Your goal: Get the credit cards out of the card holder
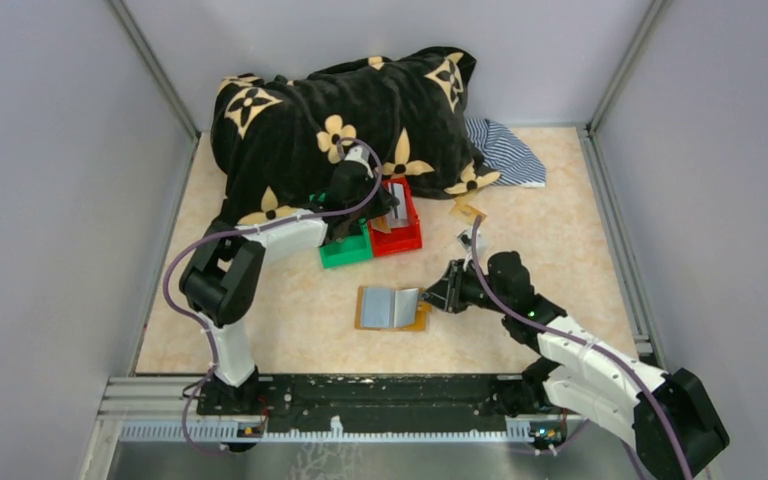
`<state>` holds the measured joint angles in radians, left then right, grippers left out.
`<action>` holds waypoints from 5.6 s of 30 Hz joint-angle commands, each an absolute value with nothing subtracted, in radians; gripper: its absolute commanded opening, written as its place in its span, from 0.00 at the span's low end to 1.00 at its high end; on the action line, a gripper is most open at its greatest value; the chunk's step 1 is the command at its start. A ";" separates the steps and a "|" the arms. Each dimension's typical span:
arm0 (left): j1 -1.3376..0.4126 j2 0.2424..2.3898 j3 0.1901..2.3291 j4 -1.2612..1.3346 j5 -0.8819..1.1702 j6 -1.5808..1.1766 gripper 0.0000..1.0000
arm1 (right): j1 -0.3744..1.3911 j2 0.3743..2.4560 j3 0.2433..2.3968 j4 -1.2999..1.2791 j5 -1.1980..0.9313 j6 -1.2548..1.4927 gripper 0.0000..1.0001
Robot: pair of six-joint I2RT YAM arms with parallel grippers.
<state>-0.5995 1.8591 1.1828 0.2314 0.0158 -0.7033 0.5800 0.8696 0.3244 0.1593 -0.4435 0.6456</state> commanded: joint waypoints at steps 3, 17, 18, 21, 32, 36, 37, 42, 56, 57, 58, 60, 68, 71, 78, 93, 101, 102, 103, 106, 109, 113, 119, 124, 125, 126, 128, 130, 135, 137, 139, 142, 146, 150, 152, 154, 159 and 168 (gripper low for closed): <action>-0.588 1.928 1.242 0.178 -0.041 -0.727 0.00 | 0.565 0.858 0.327 0.208 -0.464 0.621 0.15; -0.578 1.951 1.250 0.101 -0.113 -0.780 0.03 | 0.530 0.885 0.318 0.232 -0.499 0.617 0.14; -0.578 1.951 1.252 0.098 -0.113 -0.783 0.05 | 0.527 0.885 0.318 0.229 -0.499 0.617 0.14; -0.577 1.953 1.254 0.087 -0.115 -0.785 0.08 | 0.523 0.885 0.315 0.230 -0.502 0.615 0.14; -0.577 1.942 1.260 0.074 -0.108 -0.767 0.17 | 0.508 0.890 0.310 0.237 -0.512 0.617 0.14; -0.575 1.916 1.258 0.063 -0.110 -0.756 0.16 | 0.505 0.893 0.309 0.241 -0.513 0.617 0.14; -0.576 1.906 1.255 0.064 -0.108 -0.753 0.16 | 0.505 0.896 0.309 0.243 -0.514 0.617 0.14; -0.578 1.824 1.228 0.128 -0.024 -0.723 0.16 | 0.503 0.903 0.310 0.254 -0.519 0.621 0.14; -0.623 1.579 1.061 0.372 0.289 -0.557 0.50 | 0.507 0.890 0.327 0.201 -0.460 0.512 0.23; -0.626 1.541 1.000 0.372 0.282 -0.551 0.63 | 0.508 0.875 0.334 0.178 -0.449 0.496 0.26; -0.629 1.509 0.965 0.374 0.273 -0.553 0.79 | 0.508 0.863 0.348 0.152 -0.440 0.483 0.29; -0.631 1.442 0.837 0.389 0.264 -0.566 0.98 | 0.508 0.850 0.377 0.094 -0.416 0.463 0.33; -0.760 1.167 0.543 0.309 0.200 -0.511 0.87 | 0.522 0.921 0.448 0.138 -0.393 0.483 0.35; -0.796 1.099 0.443 0.298 0.179 -0.525 0.80 | 0.613 1.025 0.530 0.148 -0.332 0.472 0.35; -0.802 0.956 0.339 0.169 0.140 -0.511 0.78 | 0.801 1.210 0.601 0.189 -0.166 0.516 0.35; -0.802 1.058 0.288 0.141 0.068 -0.565 0.82 | 0.858 1.400 0.491 0.353 -0.189 0.595 0.41; -0.802 1.111 0.327 0.169 0.121 -0.582 0.80 | 0.862 1.455 0.482 0.372 -0.174 0.601 0.41; -0.802 1.115 0.337 0.161 0.118 -0.581 0.80 | 0.862 1.466 0.484 0.378 -0.180 0.599 0.41; -0.802 1.115 0.340 0.158 0.117 -0.577 0.80 | 0.863 1.477 0.484 0.393 -0.191 0.600 0.41; -0.802 1.116 0.338 0.161 0.116 -0.576 0.80 | 0.867 1.507 0.484 0.445 -0.219 0.618 0.40; -0.802 1.121 0.331 0.163 0.113 -0.576 0.80 | 0.869 1.524 0.494 0.470 -0.231 0.623 0.38; -0.802 1.114 0.338 0.149 0.116 -0.574 0.79 | 0.869 1.518 0.510 0.469 -0.233 0.618 0.31; -0.802 1.031 0.398 0.087 0.106 -0.580 0.76 | 0.868 1.520 0.516 0.447 -0.220 0.613 0.00; -0.802 0.956 0.419 0.046 0.071 -0.590 0.74 | 0.868 1.512 0.498 0.436 -0.200 0.620 0.00; -0.802 0.944 0.414 0.059 0.072 -0.593 0.74 | 0.868 1.508 0.495 0.430 -0.193 0.620 0.00; -0.802 0.936 0.407 0.074 0.077 -0.594 0.74 | 0.867 1.503 0.492 0.425 -0.189 0.620 0.00; -0.802 0.941 0.397 0.098 0.092 -0.603 0.74 | 0.867 1.491 0.486 0.415 -0.180 0.620 0.00; -0.802 0.962 0.389 0.116 0.117 -0.615 0.73 | 0.868 1.474 0.482 0.401 -0.170 0.619 0.00; -0.802 1.040 0.376 0.166 0.164 -0.634 0.73 | 0.865 1.404 0.476 0.365 -0.152 0.617 0.00; -0.802 1.066 0.370 0.189 0.171 -0.638 0.72 | 0.860 1.373 0.473 0.344 -0.144 0.614 0.00; -0.802 1.094 0.366 0.208 0.177 -0.638 0.73 | 0.855 1.344 0.470 0.323 -0.139 0.612 0.00; -0.802 1.127 0.364 0.228 0.187 -0.637 0.73 | 0.847 1.312 0.464 0.295 -0.130 0.607 0.00; -0.802 1.172 0.363 0.260 0.205 -0.637 0.73 | 0.839 1.290 0.450 0.285 -0.129 0.606 0.00; -0.802 1.210 0.351 0.299 0.212 -0.643 0.73 | 0.833 1.289 0.437 0.286 -0.129 0.612 0.00; -0.802 1.228 0.346 0.319 0.218 -0.648 0.73 | 0.832 1.291 0.432 0.290 -0.130 0.614 0.00; -0.802 1.248 0.344 0.331 0.226 -0.652 0.73 | 0.830 1.297 0.427 0.290 -0.130 0.614 0.00; -0.802 1.264 0.352 0.338 0.231 -0.658 0.73 | 0.825 1.321 0.417 0.304 -0.132 0.611 0.00; -0.802 1.266 0.396 0.319 0.241 -0.646 0.73 | 0.821 1.484 0.403 0.404 -0.191 0.619 0.00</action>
